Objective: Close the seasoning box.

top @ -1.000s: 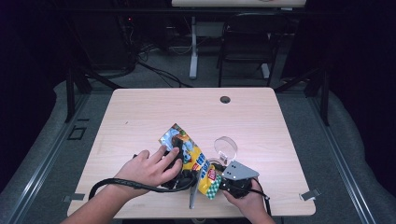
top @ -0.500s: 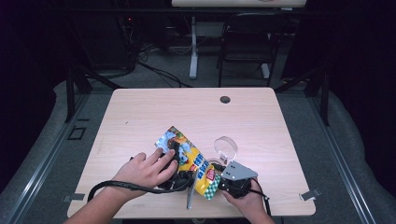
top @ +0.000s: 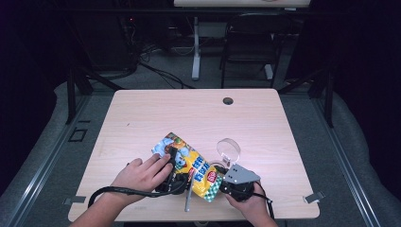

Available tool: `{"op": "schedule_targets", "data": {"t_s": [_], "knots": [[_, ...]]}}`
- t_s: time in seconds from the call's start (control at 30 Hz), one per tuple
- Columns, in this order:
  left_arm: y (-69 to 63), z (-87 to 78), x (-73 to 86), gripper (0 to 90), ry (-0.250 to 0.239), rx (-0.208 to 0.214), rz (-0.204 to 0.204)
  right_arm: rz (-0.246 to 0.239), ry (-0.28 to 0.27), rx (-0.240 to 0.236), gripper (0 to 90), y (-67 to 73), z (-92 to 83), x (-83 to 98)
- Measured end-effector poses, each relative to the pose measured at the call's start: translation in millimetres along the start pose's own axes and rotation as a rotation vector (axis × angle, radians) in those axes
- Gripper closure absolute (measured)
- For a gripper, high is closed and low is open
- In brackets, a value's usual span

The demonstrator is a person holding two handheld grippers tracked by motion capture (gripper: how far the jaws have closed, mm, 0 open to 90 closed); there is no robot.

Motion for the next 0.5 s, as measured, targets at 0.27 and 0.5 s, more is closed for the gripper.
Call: {"op": "schedule_targets", "data": {"t_s": [0.27, 0.5], "knots": [[-10.1, 3.8, 1.5, 84.0, -0.022, 0.024, -0.048, -0.009, 0.005, 0.004, 70.8, 0.4, 0.7, 1.2], [-11.9, 4.1, 3.0, 84.5, -0.028, 0.039, -0.070, -0.009, -0.001, 0.009, 70.4, -0.8, 0.1, 1.1]]}}
Point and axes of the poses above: each handheld gripper's, and its own axes: z roughly forward along the jaws, x roughly out of its underside, y roughly to its left, the point moved 8 cm from there along z, roughly forward along the jaws, and after that the axes turned 2 degrees about x, right-handed, at the moved point
